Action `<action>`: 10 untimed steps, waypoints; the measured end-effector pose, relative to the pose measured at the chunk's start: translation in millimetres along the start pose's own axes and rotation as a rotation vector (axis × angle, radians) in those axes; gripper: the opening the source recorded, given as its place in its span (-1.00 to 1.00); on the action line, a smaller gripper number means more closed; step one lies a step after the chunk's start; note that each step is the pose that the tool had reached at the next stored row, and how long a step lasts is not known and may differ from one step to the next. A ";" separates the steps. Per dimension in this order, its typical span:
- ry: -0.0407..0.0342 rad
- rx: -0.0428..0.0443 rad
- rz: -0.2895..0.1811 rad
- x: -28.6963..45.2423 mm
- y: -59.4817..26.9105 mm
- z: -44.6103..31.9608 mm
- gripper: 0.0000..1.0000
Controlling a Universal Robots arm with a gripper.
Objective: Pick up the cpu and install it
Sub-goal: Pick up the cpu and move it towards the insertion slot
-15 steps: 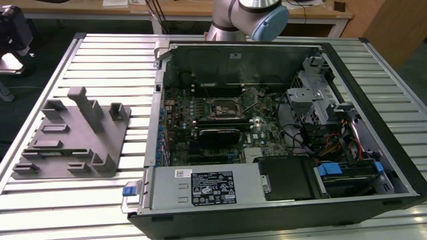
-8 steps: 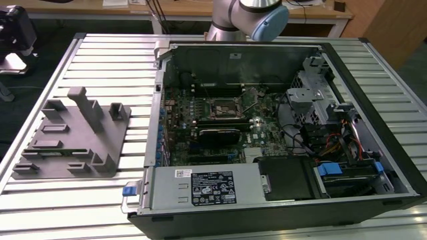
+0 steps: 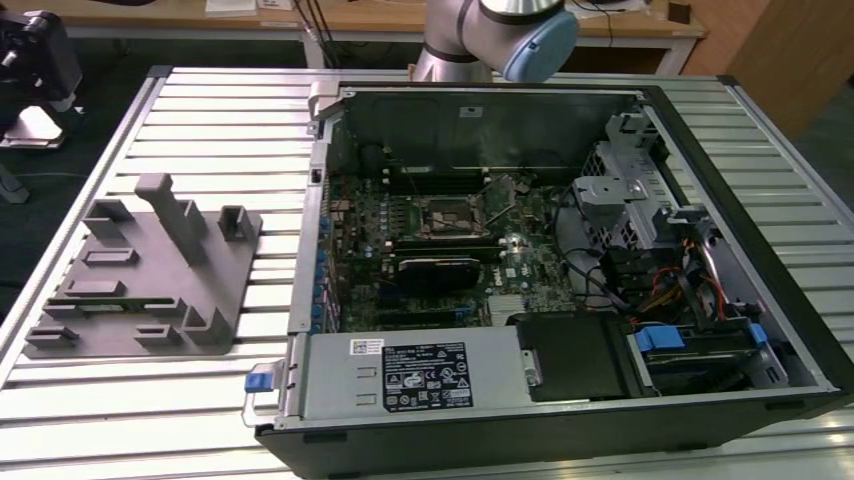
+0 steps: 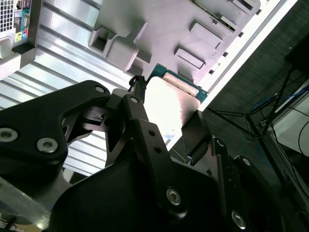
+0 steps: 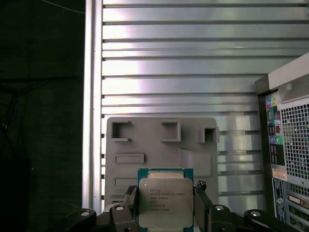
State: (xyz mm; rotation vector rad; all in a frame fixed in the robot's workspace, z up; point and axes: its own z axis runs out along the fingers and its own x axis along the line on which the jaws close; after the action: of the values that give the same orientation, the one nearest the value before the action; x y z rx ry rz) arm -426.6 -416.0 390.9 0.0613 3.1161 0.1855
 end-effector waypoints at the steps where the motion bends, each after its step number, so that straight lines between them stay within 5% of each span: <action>1: 0.0001 0.0001 0.000 -0.8 0.0 0.0 0.09; 10: 0.0001 0.0000 0.000 -8.3 0.4 0.2 0.09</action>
State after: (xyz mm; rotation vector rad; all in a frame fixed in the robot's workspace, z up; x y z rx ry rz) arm -418.2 -415.9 391.0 0.0613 3.1162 0.1855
